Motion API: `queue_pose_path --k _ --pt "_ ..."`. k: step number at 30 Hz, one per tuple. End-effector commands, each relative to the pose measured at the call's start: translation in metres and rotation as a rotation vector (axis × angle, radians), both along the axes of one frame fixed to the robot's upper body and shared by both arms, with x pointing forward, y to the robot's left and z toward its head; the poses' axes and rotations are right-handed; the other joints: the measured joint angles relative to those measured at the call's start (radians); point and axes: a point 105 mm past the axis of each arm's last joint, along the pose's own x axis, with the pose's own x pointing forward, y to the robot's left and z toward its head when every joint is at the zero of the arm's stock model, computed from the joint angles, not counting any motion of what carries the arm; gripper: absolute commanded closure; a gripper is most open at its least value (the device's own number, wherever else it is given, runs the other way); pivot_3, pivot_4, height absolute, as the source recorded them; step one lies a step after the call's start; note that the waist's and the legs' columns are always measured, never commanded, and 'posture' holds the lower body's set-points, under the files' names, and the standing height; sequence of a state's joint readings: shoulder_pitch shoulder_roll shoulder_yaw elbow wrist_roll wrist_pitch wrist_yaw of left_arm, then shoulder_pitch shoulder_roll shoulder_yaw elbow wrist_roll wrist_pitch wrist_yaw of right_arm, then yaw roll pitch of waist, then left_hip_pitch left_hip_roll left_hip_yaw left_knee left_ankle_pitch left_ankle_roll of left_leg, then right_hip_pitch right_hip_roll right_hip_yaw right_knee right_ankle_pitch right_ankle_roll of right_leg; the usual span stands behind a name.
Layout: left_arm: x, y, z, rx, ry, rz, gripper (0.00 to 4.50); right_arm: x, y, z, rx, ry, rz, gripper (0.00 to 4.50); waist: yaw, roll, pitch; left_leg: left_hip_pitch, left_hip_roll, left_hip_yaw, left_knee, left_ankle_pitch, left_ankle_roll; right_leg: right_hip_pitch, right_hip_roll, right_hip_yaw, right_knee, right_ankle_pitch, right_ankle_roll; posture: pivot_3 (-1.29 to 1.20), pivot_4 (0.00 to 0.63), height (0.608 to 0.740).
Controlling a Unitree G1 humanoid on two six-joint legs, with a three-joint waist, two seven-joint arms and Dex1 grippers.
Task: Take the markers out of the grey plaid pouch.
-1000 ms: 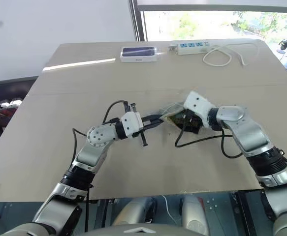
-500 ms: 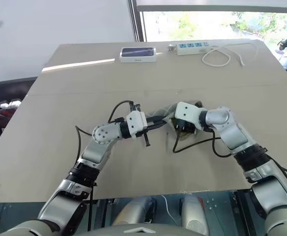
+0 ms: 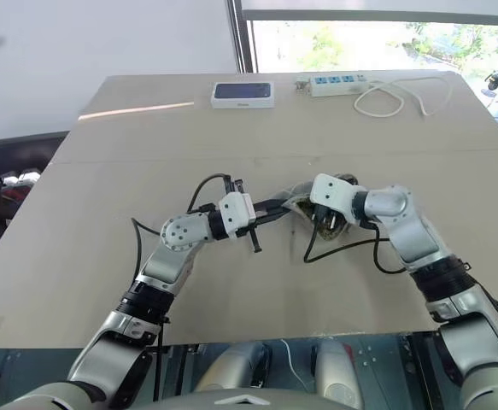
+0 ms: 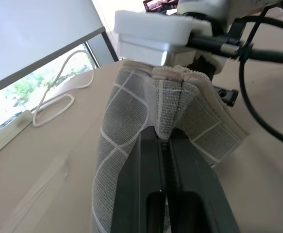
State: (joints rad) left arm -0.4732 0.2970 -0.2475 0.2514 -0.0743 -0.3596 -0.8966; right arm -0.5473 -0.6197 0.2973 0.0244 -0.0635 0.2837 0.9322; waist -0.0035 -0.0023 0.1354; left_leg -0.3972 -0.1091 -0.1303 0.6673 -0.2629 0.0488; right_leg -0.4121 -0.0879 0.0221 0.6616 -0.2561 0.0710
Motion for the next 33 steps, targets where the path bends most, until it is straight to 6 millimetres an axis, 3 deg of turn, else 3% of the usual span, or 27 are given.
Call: queue_pose_path --k 1,10,17,22,26,28,31,33 --pt "0.001 0.004 0.003 0.018 -0.054 0.011 4.5 -0.019 -0.006 0.007 0.037 0.031 0.043 4.17 0.002 0.0 0.0 0.0 0.0 0.0 0.0 0.0 0.0 0.0 0.0 0.0 0.0 0.0 0.0 0.0 0.15 0.74" --pt "0.012 0.017 -0.006 0.091 -0.124 0.076 4.5 -0.055 -0.013 0.033 0.143 0.048 0.121 4.17 0.003 0.0 0.0 -0.001 0.0 0.0 0.0 0.0 0.0 0.0 0.0 0.0 0.0 0.0 0.0 0.0 0.15 0.74" --pt "0.019 0.024 -0.008 0.1 -0.132 0.116 4.5 -0.079 -0.007 0.053 0.31 0.032 0.245 4.17 0.004 0.0 0.0 -0.001 0.0 0.0 0.0 0.0 0.0 0.001 0.0 0.0 0.0 0.0 0.0 0.0 0.15 0.74" --pt "0.02 0.028 -0.009 0.104 -0.132 0.131 4.5 -0.068 -0.006 0.083 0.528 -0.058 0.177 4.17 -0.003 -0.002 0.001 0.0 0.0 0.0 0.0 0.0 0.0 0.001 0.0 0.0 0.0 0.0 0.0 0.0 0.15 0.74" --pt "0.02 0.034 -0.009 0.106 -0.135 0.151 4.5 -0.042 -0.045 0.099 0.587 -0.136 -0.04 4.17 0.0 -0.002 0.001 0.0 0.0 0.0 0.0 0.0 0.0 0.001 0.0 0.0 0.0 0.0 0.0 0.0 0.15 0.74" --pt "0.02 0.035 -0.008 0.101 -0.137 0.16 4.5 -0.04 -0.063 0.1 0.582 -0.107 -0.111 4.17 0.007 -0.002 0.001 -0.001 0.0 0.0 0.0 0.0 0.0 0.001 0.0 0.0 0.0 0.0 0.0 0.0 0.15 0.74" --pt "0.019 0.035 -0.006 0.092 -0.138 0.169 4.5 -0.034 -0.089 0.094 0.512 -0.064 -0.235 4.17 0.012 -0.001 0.001 -0.001 0.0 0.0 -0.001 0.0 0.0 0.0 -0.001 0.001 0.0 0.0 0.0 0.0 0.15 0.74" --pt "0.018 0.035 -0.007 0.088 -0.135 0.172 4.5 -0.024 -0.119 0.072 0.392 0.005 -0.412 4.17 0.013 -0.001 0.001 -0.001 0.0 0.001 -0.001 0.0 0.0 0.0 -0.001 0.001 0.0 0.0 0.0 0.0 0.15 0.74"
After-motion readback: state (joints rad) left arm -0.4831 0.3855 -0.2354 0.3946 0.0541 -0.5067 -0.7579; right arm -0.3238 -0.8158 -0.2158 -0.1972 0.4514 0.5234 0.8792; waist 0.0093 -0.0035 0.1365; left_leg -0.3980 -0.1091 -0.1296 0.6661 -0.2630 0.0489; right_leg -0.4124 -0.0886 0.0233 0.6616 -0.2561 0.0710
